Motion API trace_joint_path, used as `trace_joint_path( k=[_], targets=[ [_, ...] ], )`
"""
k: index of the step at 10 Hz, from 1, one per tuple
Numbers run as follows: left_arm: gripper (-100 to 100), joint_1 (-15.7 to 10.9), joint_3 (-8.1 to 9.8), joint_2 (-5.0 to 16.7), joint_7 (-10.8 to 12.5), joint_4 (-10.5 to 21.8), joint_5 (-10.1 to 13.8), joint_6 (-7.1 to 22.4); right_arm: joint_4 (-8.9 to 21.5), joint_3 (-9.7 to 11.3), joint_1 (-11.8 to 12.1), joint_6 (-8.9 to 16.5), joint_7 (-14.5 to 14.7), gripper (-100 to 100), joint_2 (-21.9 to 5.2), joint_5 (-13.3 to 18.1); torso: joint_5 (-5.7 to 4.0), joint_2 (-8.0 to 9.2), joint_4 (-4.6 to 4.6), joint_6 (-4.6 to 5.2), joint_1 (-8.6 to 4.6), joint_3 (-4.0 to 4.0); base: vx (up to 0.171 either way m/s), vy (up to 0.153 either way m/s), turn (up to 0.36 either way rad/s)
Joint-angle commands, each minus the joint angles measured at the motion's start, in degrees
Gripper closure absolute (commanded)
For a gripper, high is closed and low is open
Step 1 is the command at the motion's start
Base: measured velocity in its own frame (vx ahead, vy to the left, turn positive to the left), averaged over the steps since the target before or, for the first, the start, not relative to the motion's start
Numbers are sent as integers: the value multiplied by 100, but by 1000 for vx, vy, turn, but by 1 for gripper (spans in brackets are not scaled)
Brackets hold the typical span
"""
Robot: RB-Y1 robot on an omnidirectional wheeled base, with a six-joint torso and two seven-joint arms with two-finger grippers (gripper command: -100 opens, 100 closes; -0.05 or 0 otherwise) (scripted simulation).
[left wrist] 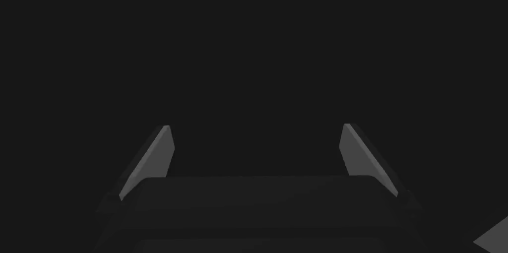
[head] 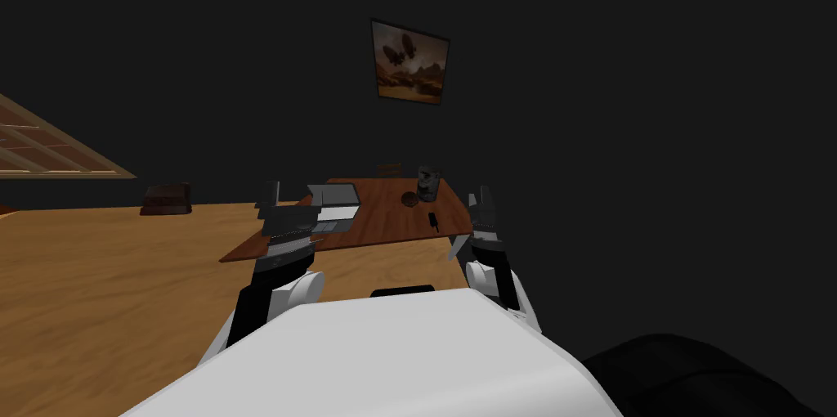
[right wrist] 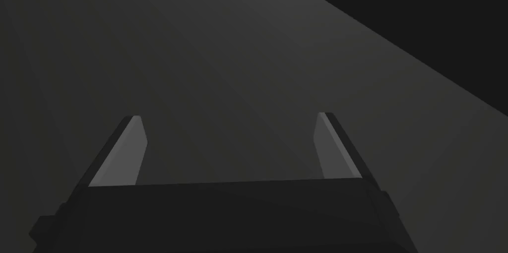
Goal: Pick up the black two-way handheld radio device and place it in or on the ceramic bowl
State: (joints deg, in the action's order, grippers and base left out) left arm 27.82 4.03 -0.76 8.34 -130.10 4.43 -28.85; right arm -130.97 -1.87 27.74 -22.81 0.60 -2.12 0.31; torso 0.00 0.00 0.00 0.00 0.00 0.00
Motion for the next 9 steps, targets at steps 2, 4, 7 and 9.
trace_joint_path(
  k=[2,4,7,9],
  targets=[
    [0,0,0,0,0,0,0,0,202,-97,-95,240,-264,-100,-186,-161,0,-3,-1,-1,3,-2,11,18,24],
    [0,0,0,0,0,0,0,0,381,-174,-184,449,-497,-100,-295,-292,2,-9,-2,-1,8,-5,19,26,17],
    [0,0,0,0,0,0,0,0,744,-321,-389,872,-969,-100,-473,-549,1,-9,-2,0,5,-5,18,17,27],
    [0,0,0,0,0,0,0,0,887,-376,-477,1039,-1164,-100,-537,-648,0,-11,-3,-1,3,-7,18,12,22]
  ],
)
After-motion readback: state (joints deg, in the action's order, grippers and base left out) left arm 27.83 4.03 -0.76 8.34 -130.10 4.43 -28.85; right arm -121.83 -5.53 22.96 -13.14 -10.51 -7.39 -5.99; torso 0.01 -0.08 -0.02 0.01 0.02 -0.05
